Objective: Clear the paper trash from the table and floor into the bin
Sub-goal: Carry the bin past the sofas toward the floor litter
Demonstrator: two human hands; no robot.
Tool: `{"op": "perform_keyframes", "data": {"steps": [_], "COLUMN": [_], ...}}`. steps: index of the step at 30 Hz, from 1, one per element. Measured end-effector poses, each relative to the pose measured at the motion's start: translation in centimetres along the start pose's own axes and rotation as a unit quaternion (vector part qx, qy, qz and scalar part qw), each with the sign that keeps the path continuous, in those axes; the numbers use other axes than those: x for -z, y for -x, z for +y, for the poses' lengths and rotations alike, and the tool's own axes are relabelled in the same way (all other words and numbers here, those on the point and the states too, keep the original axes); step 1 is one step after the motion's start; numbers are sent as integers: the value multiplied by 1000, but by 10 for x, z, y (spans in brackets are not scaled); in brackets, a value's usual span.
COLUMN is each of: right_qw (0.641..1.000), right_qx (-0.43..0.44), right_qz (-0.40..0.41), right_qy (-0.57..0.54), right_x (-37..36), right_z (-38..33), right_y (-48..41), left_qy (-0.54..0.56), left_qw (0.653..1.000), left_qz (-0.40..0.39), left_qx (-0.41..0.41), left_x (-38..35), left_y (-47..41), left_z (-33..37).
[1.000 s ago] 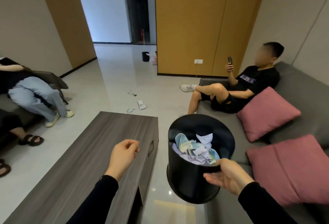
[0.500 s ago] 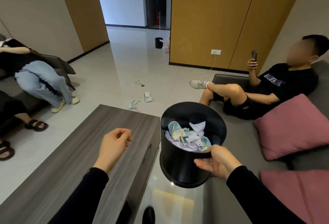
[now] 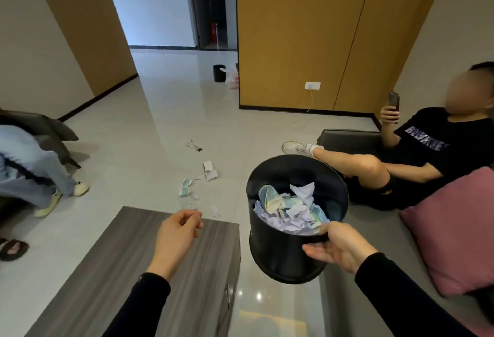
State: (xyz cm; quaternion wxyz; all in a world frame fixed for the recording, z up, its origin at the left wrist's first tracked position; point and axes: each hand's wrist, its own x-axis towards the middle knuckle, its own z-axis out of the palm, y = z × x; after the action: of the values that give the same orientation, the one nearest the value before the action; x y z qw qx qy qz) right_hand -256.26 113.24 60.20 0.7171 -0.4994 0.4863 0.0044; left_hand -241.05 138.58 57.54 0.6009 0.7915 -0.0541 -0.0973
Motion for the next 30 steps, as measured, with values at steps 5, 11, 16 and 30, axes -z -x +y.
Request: {"op": "perform_keyframes", "data": {"steps": [5, 11, 16, 30], "right_qw": [1000, 1000, 999, 982], "right_qx": [-2, -18, -20, -15], "right_qz": [14, 9, -20, -136], "right_qy": [-17, -4, 26, 127], "right_x": [-15, -23, -32, -79], "right_z": [-49, -99, -153, -306], "right_y": [-40, -104, -175, -320], "left_qy": [10, 1, -6, -14], "left_qw": [1000, 1000, 999, 979], "left_qz": [-8, -1, 48, 188], "left_qx": [5, 8, 13, 74], "left_x": [-21, -54, -81, -148], "left_y": [-72, -136, -189, -290], "left_z": [15, 23, 33, 67]}}
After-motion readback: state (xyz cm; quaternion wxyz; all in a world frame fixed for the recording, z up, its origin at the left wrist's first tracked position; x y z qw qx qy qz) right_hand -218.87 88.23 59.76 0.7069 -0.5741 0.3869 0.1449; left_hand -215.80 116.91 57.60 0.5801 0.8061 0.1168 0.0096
